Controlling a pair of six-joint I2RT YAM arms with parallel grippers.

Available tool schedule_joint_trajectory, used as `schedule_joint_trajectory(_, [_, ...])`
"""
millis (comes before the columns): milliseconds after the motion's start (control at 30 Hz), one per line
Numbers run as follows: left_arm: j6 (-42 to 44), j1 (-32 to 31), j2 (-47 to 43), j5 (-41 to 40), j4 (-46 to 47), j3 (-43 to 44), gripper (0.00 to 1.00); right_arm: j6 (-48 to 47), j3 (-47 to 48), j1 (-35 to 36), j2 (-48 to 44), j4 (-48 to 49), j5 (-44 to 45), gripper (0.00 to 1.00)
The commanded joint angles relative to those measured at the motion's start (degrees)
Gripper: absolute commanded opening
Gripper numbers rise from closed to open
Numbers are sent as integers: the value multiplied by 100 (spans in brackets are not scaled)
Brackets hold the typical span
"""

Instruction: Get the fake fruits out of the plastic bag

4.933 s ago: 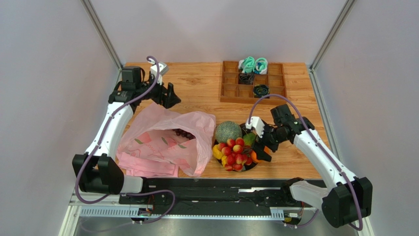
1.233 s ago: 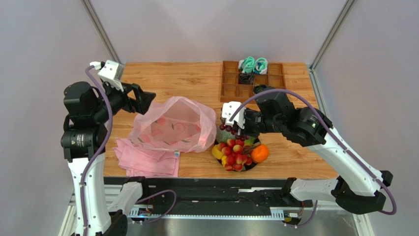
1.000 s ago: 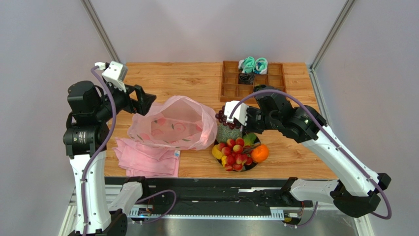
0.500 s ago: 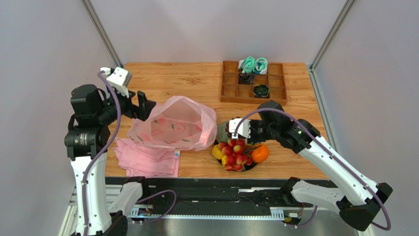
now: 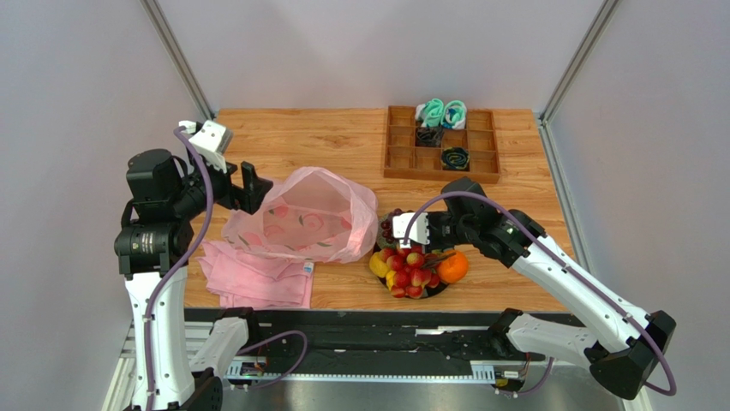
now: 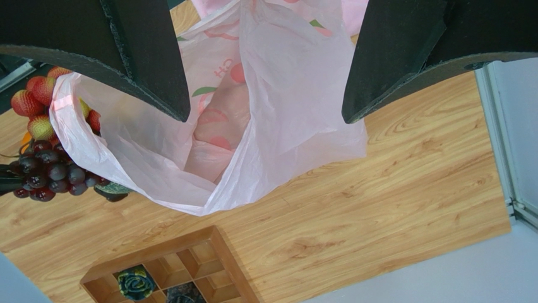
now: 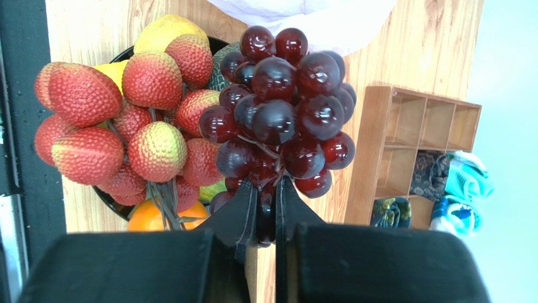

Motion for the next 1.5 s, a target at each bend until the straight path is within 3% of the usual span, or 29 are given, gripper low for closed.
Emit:
schedule_joint_trajectory(0, [92, 19, -29, -33, 75, -11, 99, -207, -48, -9, 79, 447, -127, 0])
schedule_joint_trajectory(333, [119, 10, -82, -41, 75, -81, 99, -216, -250, -9, 272, 500, 180, 1])
schedule_joint_trajectory(467, [110, 10, -65, -24, 93, -108, 99, -225, -320, -18, 228, 509, 268, 6])
schedule_joint_trajectory(800, [66, 10, -12, 73, 207, -108, 99, -207, -373, -18, 167, 483, 461, 35])
schedule_joint_trajectory(833, [57, 19, -12, 82, 207, -125, 99, -216, -364, -9, 149, 483, 470, 44])
schedule_joint_trajectory(933, [57, 10, 6, 108, 233, -143, 99, -216, -347, -9, 140, 465, 497, 52])
schedule_joint_trajectory(1233, [31, 19, 32, 161, 304, -178, 99, -269, -303, -18, 140, 342, 602, 56])
schedule_joint_trajectory(1367, [31, 19, 50, 187, 339, -169, 99, -339, -198, -9, 114, 254, 752, 72])
schedule_joint_trajectory(1400, [22, 28, 58, 178, 347, -169, 99, -356, -180, -9, 62, 228, 743, 99])
schedule_joint_trajectory(1467, [13, 19, 67, 196, 382, -187, 99, -383, -145, -18, 0, 166, 647, 100])
